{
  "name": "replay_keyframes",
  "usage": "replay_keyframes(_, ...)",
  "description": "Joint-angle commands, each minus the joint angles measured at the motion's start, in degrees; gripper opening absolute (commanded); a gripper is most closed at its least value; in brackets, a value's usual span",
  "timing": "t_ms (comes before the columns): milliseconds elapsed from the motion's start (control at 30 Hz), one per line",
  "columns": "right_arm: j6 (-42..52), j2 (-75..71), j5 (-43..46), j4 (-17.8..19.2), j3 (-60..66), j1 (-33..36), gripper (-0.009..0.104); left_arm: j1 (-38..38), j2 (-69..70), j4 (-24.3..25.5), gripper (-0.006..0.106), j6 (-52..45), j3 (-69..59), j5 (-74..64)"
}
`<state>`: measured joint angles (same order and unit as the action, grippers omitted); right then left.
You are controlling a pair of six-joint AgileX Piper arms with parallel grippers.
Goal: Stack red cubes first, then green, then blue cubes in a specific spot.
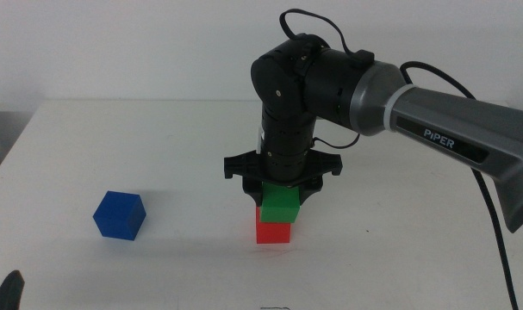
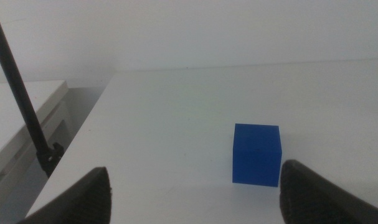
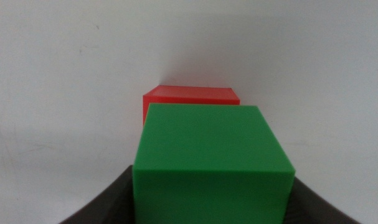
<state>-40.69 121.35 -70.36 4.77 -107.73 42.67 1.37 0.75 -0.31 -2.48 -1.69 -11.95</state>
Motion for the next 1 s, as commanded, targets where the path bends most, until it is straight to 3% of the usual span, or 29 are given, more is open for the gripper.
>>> replay_keyframes(0,0.1,-3.3,-2.5,0.5,-2.3,0.0,-0.001,-0.1,1.2,-0.5,0.092,0.7,0.2,4.4)
replay_keyframes(667,1.6,-1.2,-4.1,-0.2,-4.3,-0.1,-0.001,-0.1,1.2,-0.5,0.092,0.7,0.2,4.4)
replay_keyframes(833,1.6,-1.0,-4.1,-0.3,-4.3,-0.1,0.014,-0.1,1.2,-0.5,0.092,0.7,0.2,4.4)
replay_keyframes(867,1.6,-1.0,-4.1,-0.3,-4.3,-0.1,0.055,-0.1,1.2,-0.5,0.092,0.7,0.2,4.4)
replay_keyframes(967,1.6,-1.0,-4.1,-0.3,-4.3,-0.1,0.064,-0.1,1.2,-0.5,0.092,0.7,0.2,4.4)
